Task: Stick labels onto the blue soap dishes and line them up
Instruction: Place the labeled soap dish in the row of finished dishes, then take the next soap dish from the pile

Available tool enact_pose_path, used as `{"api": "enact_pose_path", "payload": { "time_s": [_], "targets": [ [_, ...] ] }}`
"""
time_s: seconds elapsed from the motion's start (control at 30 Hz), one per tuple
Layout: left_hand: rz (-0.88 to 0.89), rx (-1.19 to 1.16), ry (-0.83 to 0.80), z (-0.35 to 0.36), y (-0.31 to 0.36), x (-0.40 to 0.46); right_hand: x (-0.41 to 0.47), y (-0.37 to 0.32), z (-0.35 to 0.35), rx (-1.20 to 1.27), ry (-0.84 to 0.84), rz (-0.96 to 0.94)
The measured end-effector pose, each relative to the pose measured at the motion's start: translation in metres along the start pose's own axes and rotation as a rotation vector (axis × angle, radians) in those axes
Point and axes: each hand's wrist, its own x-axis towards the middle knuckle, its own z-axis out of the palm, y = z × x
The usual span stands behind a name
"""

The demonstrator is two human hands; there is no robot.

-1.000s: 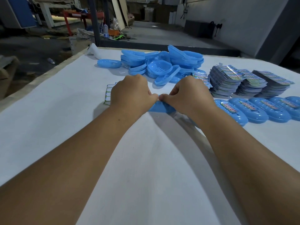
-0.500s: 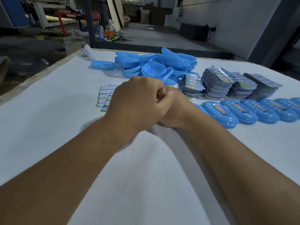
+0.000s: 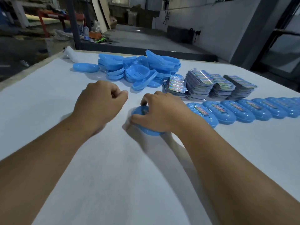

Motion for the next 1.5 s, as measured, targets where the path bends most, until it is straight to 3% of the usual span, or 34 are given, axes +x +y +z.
{"api": "enact_pose_path", "payload": {
  "time_s": [0.13,0.37,1.03,1.37,1.5],
  "targets": [
    [-0.014,0.001,-0.024,-0.002,0.000,0.000,-0.005,0.004,-0.008,-0.082,0.010,0.028],
    [-0.019,0.007,-0.053,-0.005,0.002,-0.001,-0.010,0.004,-0.014,-0.016,-0.059,0.069],
    [-0.063,0.018,-0.108,-0.003,-0.004,0.003,-0.008,0.017,-0.012,0.141,-0.026,0.081],
    [-0.176,0.108,0.003,-0.008,-0.037,0.024,0.000,0.008,0.002,0.213,0.038,0.043],
    [-0.111,0.100,0.019,0.000,-0.034,0.026,0.002,0.007,0.004,0.222,0.051,0.039]
  ]
}}
